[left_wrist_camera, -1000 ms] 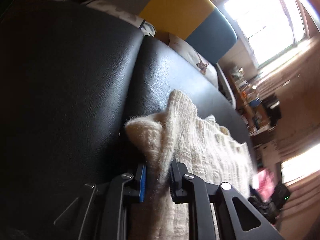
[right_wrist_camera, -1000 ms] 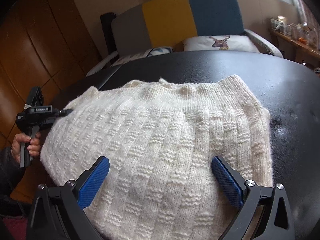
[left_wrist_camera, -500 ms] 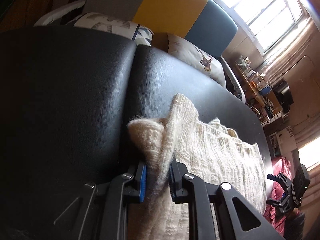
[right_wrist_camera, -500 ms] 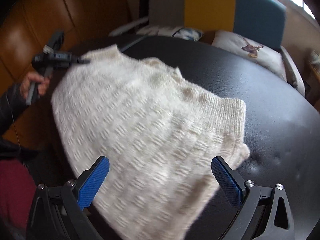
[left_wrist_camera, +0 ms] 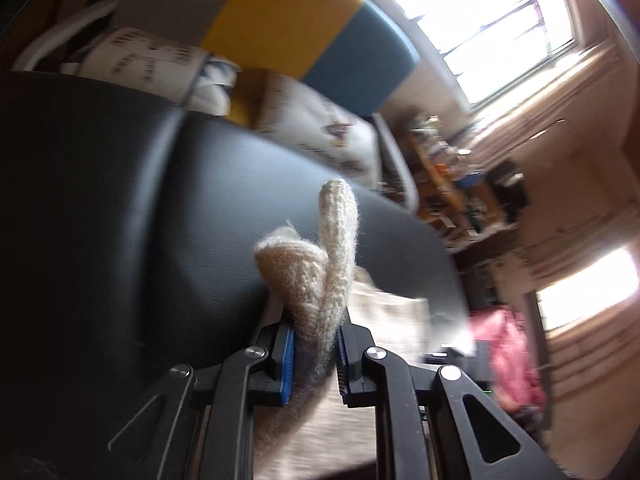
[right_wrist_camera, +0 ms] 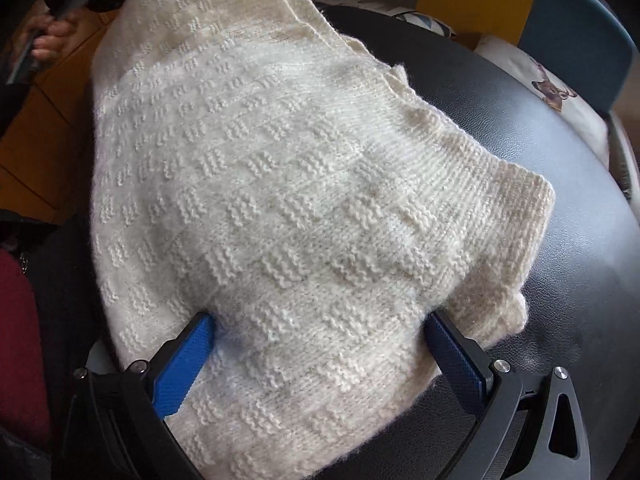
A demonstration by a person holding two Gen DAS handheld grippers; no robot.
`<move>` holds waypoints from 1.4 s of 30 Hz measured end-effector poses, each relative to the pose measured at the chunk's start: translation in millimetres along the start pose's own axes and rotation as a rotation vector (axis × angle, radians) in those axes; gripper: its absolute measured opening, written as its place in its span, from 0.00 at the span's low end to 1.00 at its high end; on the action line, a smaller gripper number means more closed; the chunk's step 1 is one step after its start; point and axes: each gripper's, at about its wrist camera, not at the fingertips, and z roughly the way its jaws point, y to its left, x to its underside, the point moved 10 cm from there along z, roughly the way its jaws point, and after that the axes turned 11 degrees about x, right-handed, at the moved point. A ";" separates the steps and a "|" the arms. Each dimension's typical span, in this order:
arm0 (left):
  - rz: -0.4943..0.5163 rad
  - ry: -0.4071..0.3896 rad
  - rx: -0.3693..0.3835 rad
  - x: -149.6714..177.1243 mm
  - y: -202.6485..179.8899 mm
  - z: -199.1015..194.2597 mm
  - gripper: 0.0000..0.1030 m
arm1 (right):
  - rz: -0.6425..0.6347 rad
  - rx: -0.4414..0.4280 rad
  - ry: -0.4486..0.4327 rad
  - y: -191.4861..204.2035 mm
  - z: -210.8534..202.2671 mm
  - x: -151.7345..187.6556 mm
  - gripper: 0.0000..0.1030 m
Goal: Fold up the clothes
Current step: 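Grasp the sweater edge with the left gripper and fold it over the body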
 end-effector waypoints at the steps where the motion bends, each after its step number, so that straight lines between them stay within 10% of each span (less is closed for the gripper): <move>1: -0.006 0.001 0.024 0.3 -10.4 3.5 0.15 | 0.008 0.006 -0.008 0.8 -0.9 2.1 1.00; 19: -0.178 0.009 0.161 28.2 -141.0 125.4 0.14 | 0.114 0.032 -0.157 15.2 -21.7 32.2 1.00; 42: -0.507 0.094 0.206 108.5 -119.1 259.5 0.17 | 0.065 0.082 -0.295 12.2 -65.2 95.4 1.00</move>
